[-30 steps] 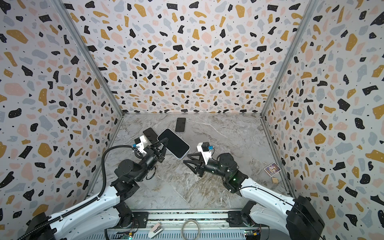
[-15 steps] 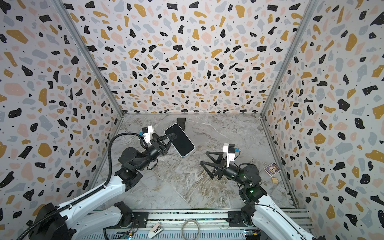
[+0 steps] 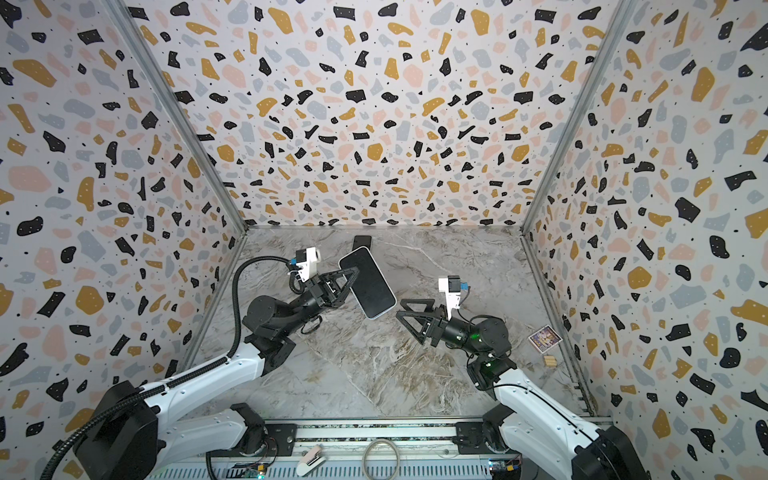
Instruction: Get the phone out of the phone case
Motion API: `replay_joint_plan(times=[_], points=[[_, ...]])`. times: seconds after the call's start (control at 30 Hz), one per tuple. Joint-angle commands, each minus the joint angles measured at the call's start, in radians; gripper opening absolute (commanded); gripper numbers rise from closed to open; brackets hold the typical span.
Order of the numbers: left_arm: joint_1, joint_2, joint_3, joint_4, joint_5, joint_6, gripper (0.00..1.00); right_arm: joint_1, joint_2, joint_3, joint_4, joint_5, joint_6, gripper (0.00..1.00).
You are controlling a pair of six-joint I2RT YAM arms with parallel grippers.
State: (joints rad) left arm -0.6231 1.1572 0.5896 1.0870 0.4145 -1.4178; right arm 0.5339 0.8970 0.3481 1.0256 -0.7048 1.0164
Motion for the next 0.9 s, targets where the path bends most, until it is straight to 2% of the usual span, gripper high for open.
replay_joint_plan(times=[0.0, 0.17, 0.33, 0.53, 0.87], points=[[0.0, -0.014, -0.004, 0.117, 0.017, 0.0, 0.0, 0.004, 0.011, 0.038, 0.143, -0.031, 0.052, 0.82], [-0.004, -0.01, -0.001, 0.117, 0.018, 0.01, 0.0, 0.008, 0.031, 0.044, 0.165, -0.024, 0.059, 0.78], [-0.009, -0.005, -0.004, 0.113, 0.017, 0.022, 0.0, 0.009, 0.065, 0.059, 0.217, -0.028, 0.084, 0.68], [-0.013, 0.001, -0.005, 0.106, 0.011, 0.032, 0.0, 0.024, 0.104, 0.072, 0.278, -0.039, 0.119, 0.61], [-0.017, 0.007, -0.007, 0.114, 0.009, 0.032, 0.0, 0.035, 0.115, 0.069, 0.278, -0.034, 0.113, 0.37]])
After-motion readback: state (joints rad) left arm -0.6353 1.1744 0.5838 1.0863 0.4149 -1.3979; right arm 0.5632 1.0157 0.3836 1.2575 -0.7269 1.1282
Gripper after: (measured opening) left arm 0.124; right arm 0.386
